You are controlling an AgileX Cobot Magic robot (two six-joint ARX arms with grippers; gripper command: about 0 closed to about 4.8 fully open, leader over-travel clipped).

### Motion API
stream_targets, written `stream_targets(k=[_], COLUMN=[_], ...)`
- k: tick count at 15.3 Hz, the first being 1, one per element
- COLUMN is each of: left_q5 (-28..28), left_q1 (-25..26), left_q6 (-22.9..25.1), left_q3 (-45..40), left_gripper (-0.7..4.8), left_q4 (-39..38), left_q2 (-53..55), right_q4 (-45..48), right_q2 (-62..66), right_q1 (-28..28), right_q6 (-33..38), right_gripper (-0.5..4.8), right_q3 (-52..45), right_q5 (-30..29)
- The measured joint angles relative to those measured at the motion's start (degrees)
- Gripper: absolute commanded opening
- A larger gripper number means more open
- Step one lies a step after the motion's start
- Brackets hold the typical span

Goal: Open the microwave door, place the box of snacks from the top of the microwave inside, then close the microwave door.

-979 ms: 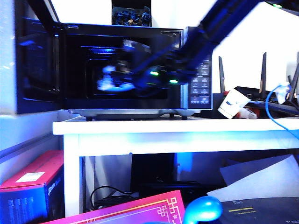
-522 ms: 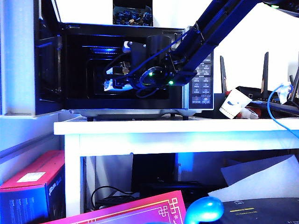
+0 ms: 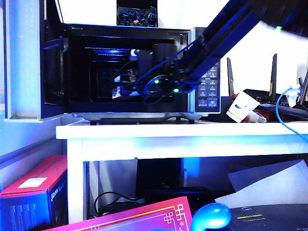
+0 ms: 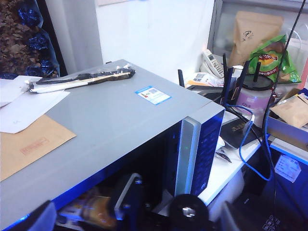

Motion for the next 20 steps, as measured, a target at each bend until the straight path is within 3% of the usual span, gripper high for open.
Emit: stream_targets(k=[2,5,6,15,20], left_q5=[0.0,0.0,0.0,0.0,0.0], left_q1=[0.0,0.0,0.0,0.0,0.0], left_q6=[0.0,0.0,0.0,0.0,-0.2], left_q3=[0.0,0.0,0.0,0.0,0.0], left_gripper=[4.79,4.79,4.79,4.79,4.79], left_q4=[-0.5,-1.9,-2.1,-2.2,-2.1], left_q2=[0.0,0.0,0.0,0.0,0.0], right_q4=[-3.2,-4.4,-4.3,-13.0,-35.7], right_q2=[3.3,4.6,4.7,-0.6,-7.5], right_q1=[0.1,-0.1,-0.2,0.0,0.7], right_q6=[0.0,0.0,0.0,-1.4,-2.2], right_gripper=[3.14,3.25,4.79,4.79,4.79], right_q3=[6.8,7.8,7.8,8.0,7.9], right_q5=[-0.1,-0.1,-0.2,0.0,0.2])
